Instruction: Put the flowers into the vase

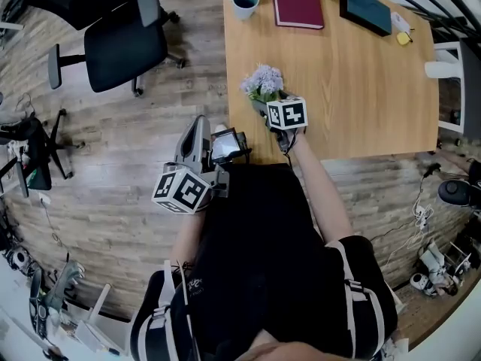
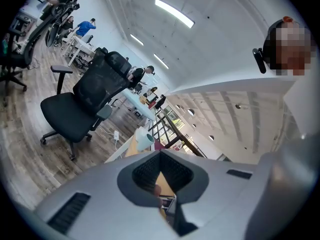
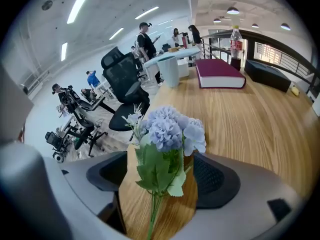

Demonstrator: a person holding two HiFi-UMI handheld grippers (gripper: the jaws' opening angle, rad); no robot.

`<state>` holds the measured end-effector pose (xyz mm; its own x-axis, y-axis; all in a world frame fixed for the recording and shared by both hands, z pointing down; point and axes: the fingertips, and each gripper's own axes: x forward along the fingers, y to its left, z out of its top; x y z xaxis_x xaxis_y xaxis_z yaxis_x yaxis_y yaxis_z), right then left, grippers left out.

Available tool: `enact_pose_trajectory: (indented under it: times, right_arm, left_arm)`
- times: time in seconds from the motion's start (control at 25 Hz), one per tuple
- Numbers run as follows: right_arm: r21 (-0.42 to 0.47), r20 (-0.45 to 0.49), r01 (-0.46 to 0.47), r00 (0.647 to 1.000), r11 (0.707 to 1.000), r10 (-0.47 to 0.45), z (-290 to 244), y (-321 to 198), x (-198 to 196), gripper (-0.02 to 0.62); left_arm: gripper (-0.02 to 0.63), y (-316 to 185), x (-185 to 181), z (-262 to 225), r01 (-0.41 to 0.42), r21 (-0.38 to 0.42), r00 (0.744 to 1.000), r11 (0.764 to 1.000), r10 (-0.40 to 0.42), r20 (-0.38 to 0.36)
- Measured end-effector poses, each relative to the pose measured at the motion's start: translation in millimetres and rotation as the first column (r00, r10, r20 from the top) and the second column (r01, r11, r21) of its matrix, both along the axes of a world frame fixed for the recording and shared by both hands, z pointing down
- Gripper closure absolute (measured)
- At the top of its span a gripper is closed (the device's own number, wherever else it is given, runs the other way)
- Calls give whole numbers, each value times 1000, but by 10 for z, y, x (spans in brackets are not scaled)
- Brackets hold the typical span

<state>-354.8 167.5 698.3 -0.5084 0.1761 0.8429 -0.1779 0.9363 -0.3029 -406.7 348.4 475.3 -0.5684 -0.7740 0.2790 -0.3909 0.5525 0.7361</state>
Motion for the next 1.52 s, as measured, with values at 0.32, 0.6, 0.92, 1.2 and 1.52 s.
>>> enact_pose_trajectory:
  times: [0.32, 0.6, 0.92, 1.2, 1.52]
  right_arm:
    - [38, -94, -23, 995, 999, 26, 291, -14, -120, 201]
    - [109, -208, -30, 977, 994, 52, 489, -18, -93, 202]
    - [138, -234, -20, 971, 990, 52, 685, 37, -279, 244]
    - [151, -223, -21, 973, 988, 54, 451, -46, 11, 382]
    - [199, -111, -150, 978, 968, 175, 211, -366, 33, 400]
  left_arm:
    - [558, 99, -79, 30, -4, 20, 1000, 1000, 4, -14]
    - [558, 230, -154, 97, -20, 27, 999, 999, 20, -34]
    - [558, 305, -550, 498, -95, 20, 994, 995, 96, -46]
    - [558, -97, -156, 129, -182, -3, 983, 983, 182, -33]
    - [558, -580, -178, 253, -329, 59, 941, 943, 332, -61]
